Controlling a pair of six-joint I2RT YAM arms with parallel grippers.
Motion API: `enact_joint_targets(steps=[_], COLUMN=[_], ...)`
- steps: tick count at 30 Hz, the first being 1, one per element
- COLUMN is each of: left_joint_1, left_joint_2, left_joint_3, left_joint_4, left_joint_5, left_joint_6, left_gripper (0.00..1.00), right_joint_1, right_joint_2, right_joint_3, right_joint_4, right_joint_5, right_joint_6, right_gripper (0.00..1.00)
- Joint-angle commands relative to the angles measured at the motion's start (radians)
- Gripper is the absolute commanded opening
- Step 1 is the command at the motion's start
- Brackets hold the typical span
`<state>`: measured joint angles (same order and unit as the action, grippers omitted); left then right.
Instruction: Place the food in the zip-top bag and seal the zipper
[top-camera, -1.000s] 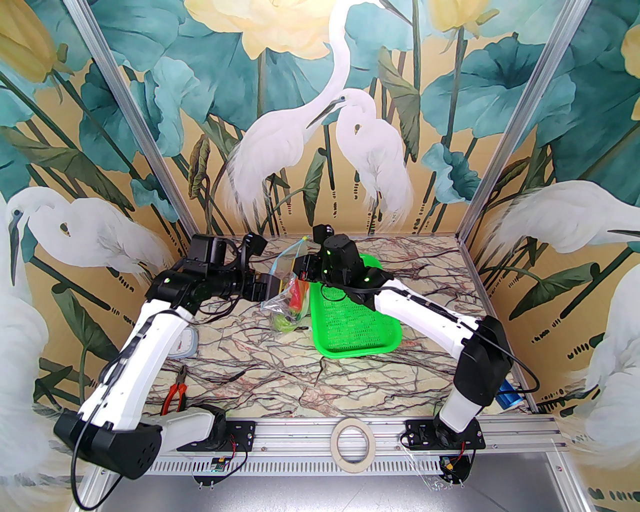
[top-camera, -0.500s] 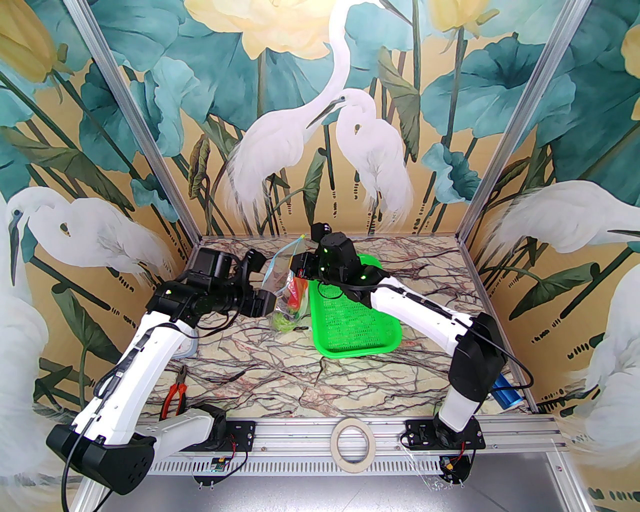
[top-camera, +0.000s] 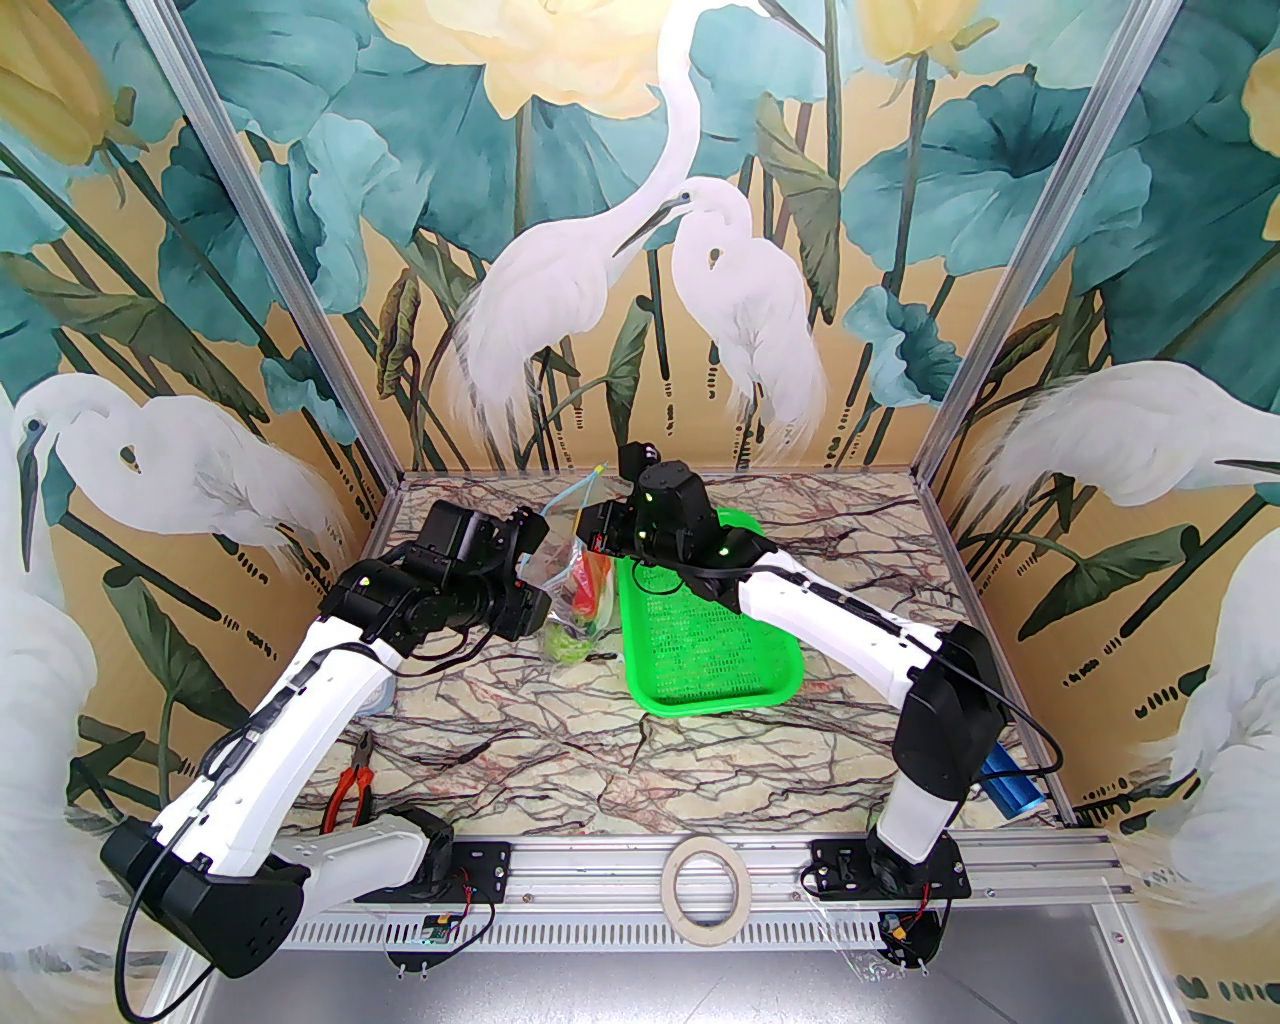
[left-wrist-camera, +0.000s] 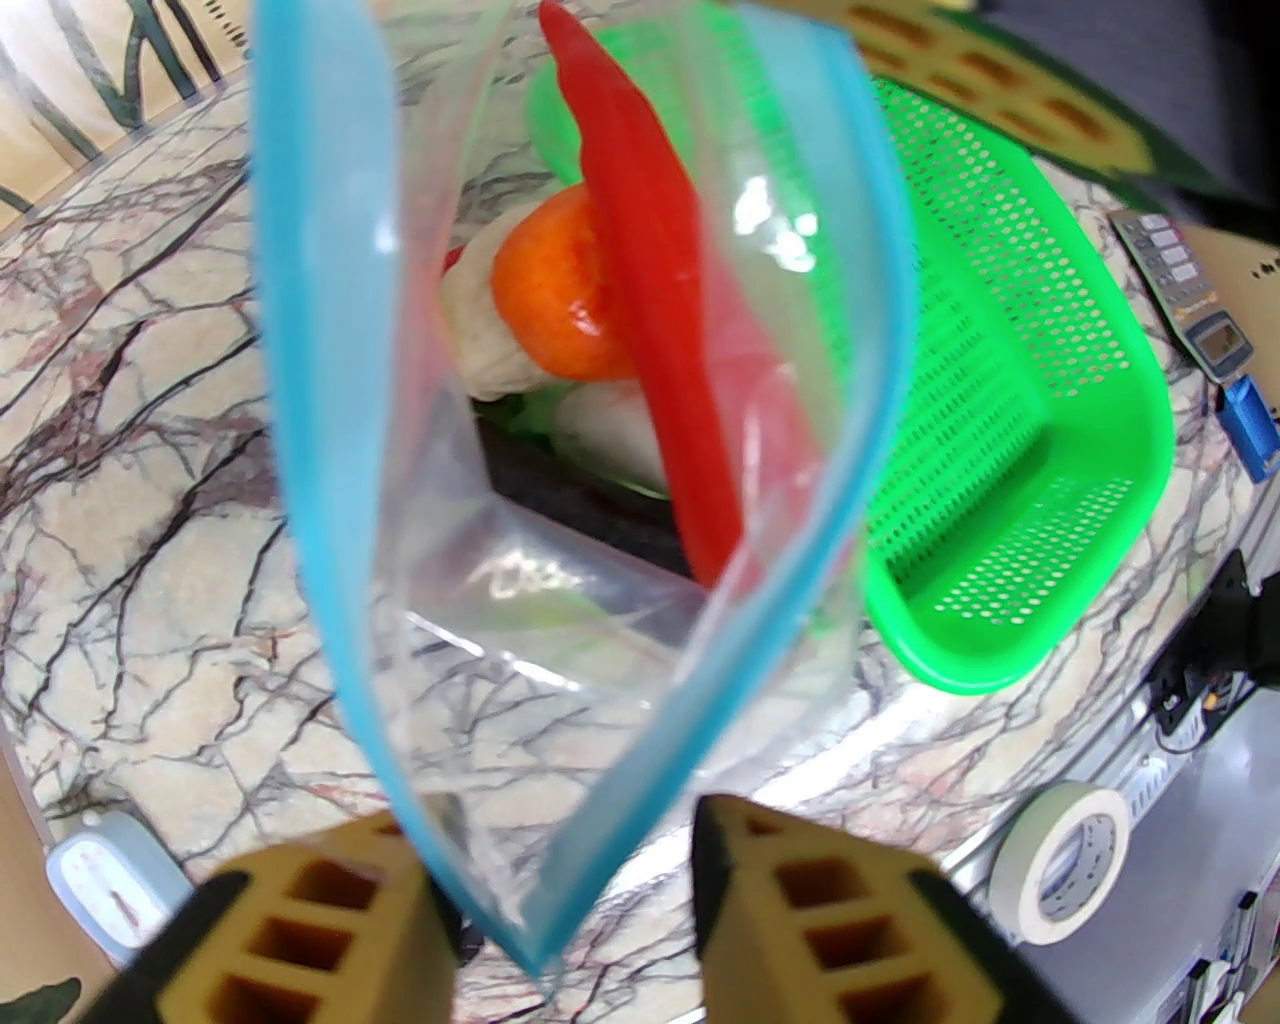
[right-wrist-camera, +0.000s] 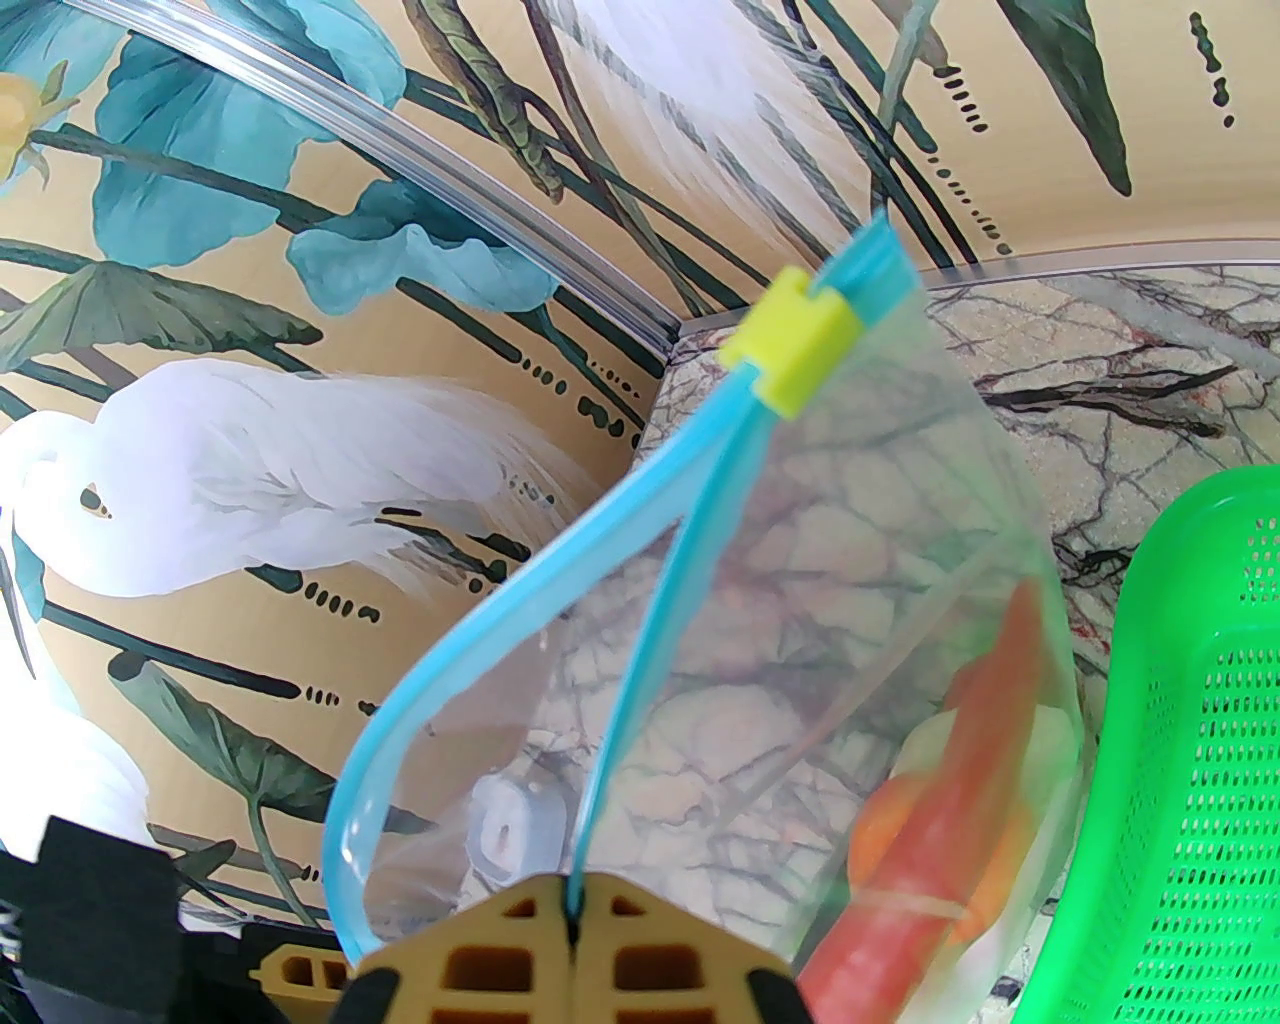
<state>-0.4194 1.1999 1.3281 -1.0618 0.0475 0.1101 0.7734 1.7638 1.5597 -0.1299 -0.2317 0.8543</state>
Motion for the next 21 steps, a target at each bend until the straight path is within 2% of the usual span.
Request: enact_joint_targets(steps=[1,5,8,9,10,17,19,21], left_joint_1=[-0.007,-0.010,-0.011,-0.010,-0.010,-0.010,-0.006,0.016], left_joint_2=[0.003,-0.014,-0.028,-0.028,-0.027,-0.046,-0.044,-0.032], left_joint_3=[-0.012,-0.018,-0.029,-0.032,-0.033,-0.041,-0.019,0.017], left_joint_4=[0.017,0.037,0.067,0.074,0.082,0.177,0.186,0.176], left_joint_5=[-0.066,-0.117,-0.112,-0.110,-0.114,-0.187,-0.204,-0.174], left_joint_6=[0.016,0.018,0.030,0.031,0.031,-0.007,-0.007,-0.005], left_gripper=[0.35,0.25,0.19,0.12,0.00,0.00,0.00,0.00], right_joint_1=[0.006,0.006,0.006,0.006,0.006,0.007,0.004,0.003], right_joint_2=[0.014,0.017,0.018,0.017,0.018,0.002,-0.016,-0.046], right_joint_3=[0.034,0.037,0.037,0.034,0.033,0.027,0.023,0.009], right_joint_4=[0.017,0.018,0.024,0.027,0.030,0.031,0.016,0.004], right_joint_5=[-0.004,-0.006,-0.008,-0.009,-0.011,-0.016,-0.005,0.007], right_joint_6=[0.012,0.013,0.015,0.016,0.018,-0.008,-0.038,-0.083], right_gripper=[0.00,0.01,0.01,0.01,0.02,0.08,0.14,0.23])
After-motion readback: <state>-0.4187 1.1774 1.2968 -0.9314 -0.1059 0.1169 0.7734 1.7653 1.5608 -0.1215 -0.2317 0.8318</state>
